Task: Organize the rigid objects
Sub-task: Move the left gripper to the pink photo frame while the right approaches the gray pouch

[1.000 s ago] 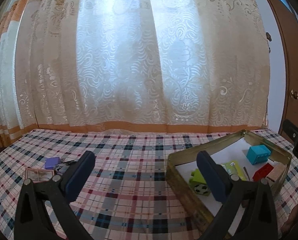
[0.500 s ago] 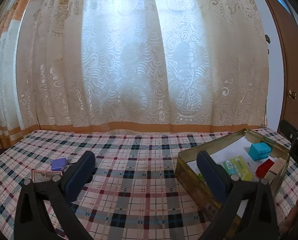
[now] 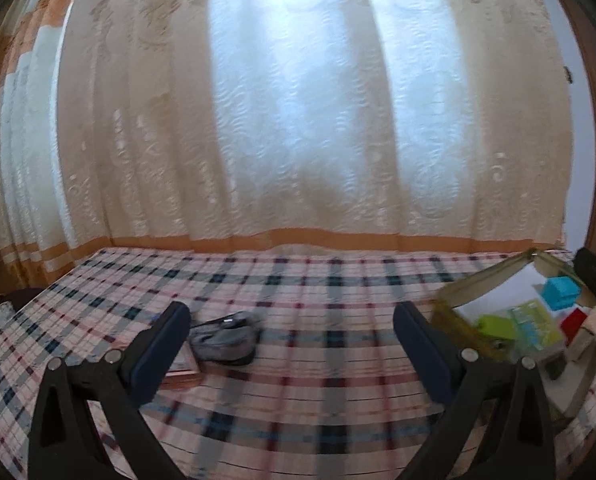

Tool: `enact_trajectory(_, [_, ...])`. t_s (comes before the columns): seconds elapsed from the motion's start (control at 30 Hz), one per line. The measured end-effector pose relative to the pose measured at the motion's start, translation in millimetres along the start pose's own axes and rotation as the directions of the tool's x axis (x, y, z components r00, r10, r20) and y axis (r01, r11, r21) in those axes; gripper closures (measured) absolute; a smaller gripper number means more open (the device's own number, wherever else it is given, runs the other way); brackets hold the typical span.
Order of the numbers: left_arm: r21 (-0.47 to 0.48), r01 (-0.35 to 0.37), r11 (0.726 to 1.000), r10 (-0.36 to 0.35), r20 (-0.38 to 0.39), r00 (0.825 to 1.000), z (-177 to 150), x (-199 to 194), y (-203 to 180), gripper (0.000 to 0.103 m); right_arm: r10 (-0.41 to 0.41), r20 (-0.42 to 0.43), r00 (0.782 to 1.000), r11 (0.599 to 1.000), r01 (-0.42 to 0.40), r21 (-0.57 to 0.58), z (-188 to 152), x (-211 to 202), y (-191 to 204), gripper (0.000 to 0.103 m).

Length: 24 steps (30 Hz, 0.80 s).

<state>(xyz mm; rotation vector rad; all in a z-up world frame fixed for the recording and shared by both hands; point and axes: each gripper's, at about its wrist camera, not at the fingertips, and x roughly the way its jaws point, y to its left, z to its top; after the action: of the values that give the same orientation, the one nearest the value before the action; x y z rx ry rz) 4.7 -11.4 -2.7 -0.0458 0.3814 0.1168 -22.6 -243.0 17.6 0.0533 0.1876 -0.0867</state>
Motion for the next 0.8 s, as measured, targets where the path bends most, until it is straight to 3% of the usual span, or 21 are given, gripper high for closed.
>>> enact_trajectory(0.2, [-0.037, -0.034, 0.999, 0.032, -0.035, 0.999, -2.3, 5.9, 33.3, 0.000, 0.060, -0.031, 0.998, 0.998, -0.060, -0.023, -5.3, 2.3, 33.4, 0.021])
enact_trajectory(0.47, [0.011, -0.069, 0.998, 0.069, -0.060, 0.996, -4.2, 9.5, 59.1, 0.000, 0.108, -0.072, 0.992, 0.992, -0.112, -0.064, -10.8, 7.4, 75.1, 0.021])
enact_trajectory(0.8, [0.054, -0.046, 0.998, 0.056, -0.212, 0.976, -10.9, 34.1, 104.5, 0.000, 0.157, -0.107, 0.982, 0.980, -0.168, -0.102, -15.9, 11.8, 116.2, 0.021])
